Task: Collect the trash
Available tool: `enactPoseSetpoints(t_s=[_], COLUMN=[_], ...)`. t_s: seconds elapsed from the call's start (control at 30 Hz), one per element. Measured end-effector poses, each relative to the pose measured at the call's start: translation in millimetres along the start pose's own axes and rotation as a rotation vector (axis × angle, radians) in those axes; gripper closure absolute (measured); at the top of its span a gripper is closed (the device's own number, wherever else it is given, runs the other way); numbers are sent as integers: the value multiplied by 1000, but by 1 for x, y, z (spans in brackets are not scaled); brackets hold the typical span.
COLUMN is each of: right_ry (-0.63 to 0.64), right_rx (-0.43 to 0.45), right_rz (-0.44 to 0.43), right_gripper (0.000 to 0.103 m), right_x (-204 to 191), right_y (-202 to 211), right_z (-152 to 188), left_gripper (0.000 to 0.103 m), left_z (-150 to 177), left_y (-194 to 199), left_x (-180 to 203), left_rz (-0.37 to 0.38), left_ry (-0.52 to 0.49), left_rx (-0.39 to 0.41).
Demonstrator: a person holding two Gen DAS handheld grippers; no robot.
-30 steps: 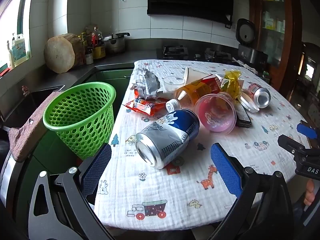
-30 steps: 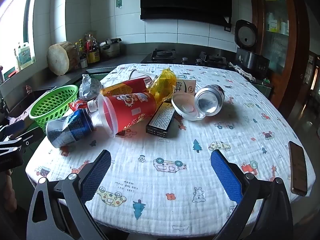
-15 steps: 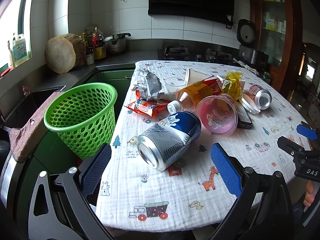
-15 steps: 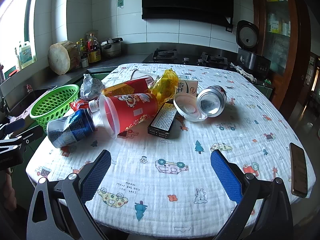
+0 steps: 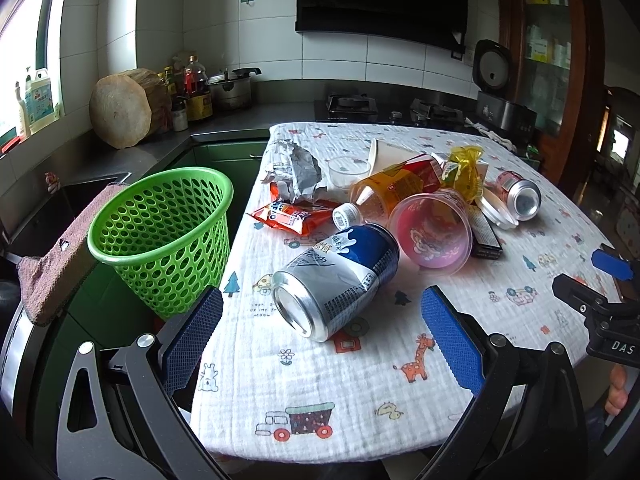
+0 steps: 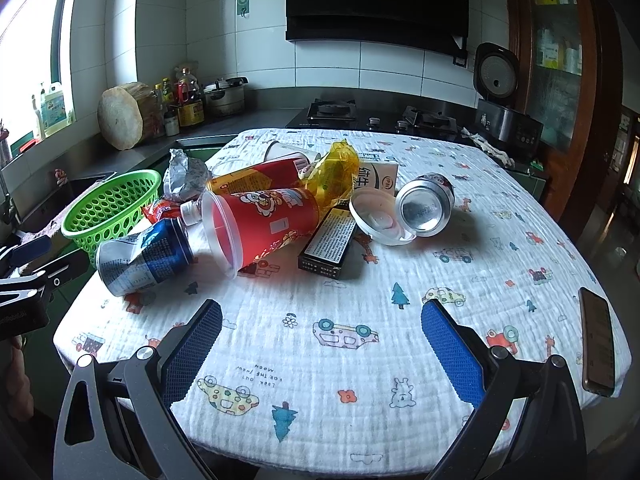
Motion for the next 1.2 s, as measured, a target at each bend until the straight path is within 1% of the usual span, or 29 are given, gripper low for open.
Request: enactPoseSetpoints(t_s=[0.83, 1.2], right_ry=[4, 19], right_rx=[6, 20], right_rz=[-4, 18], right_gripper=[6, 6], right_x=[-2, -11], right_y=[4, 14], right_z=[1, -3], left_gripper=[5, 5], left_z=[-2, -4], left_y=[9, 16], left_x=[-7, -17], left_rz=[5, 16], left_ry=[3, 21], left_rx=[31, 51])
Point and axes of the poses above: each gripper's, at about its wrist camera, not at the fingertips, and y roughly against the way its jaws point, x to its right, z to its underside, the point moved 3 cm from there along -y, roughly the way its jaws point, and after that the axes turned 13 degrees about -z, right-handed, at the moved point
